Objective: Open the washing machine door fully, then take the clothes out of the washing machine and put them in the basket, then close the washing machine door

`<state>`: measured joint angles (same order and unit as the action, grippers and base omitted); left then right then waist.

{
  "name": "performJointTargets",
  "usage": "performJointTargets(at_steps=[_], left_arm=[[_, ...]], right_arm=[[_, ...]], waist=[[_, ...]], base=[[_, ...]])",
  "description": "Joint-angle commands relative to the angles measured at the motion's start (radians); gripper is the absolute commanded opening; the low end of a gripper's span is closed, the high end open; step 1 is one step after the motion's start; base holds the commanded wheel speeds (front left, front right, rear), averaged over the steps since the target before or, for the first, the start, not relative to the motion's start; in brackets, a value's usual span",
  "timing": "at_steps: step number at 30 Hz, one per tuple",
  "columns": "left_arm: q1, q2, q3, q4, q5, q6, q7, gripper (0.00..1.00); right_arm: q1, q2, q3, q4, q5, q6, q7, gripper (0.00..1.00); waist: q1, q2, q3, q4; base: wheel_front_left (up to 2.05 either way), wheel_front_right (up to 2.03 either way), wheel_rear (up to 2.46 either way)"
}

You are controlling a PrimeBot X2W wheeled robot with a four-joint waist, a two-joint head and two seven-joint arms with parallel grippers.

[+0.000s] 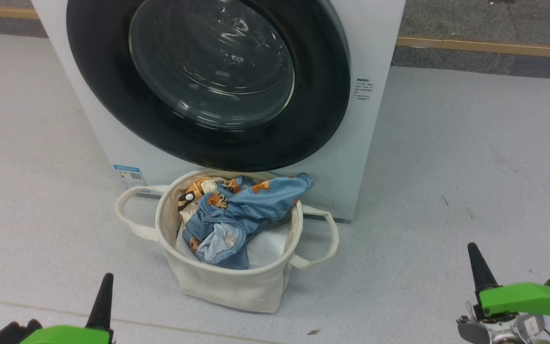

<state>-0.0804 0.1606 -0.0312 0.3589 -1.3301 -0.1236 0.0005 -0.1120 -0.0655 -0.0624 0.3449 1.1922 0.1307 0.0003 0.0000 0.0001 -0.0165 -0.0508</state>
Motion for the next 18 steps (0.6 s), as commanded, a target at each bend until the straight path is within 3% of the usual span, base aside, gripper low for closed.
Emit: performJointTargets(at_steps=[1,18], left_arm=[[-0.034,0.004,0.041,-0.042,-0.021,-0.005,0.009,0.00],[-0.031,-0.053,0.093,-0.078,-0.149,-0.006,0.061,0.00]], right_arm=[[-0.016,0.002,0.006,-0.043,0.030,0.000,0.009,0.00],[-0.006,0.009,-0.023,-0.071,0.222,0.000,0.061,0.00]], waist=[[0.0000,-0.0001,0.001,0.002],[0.0000,-0.0001,0.010,0.026]], base=[[0.00,0.00,0.00],[0.00,0.00,0.00]])
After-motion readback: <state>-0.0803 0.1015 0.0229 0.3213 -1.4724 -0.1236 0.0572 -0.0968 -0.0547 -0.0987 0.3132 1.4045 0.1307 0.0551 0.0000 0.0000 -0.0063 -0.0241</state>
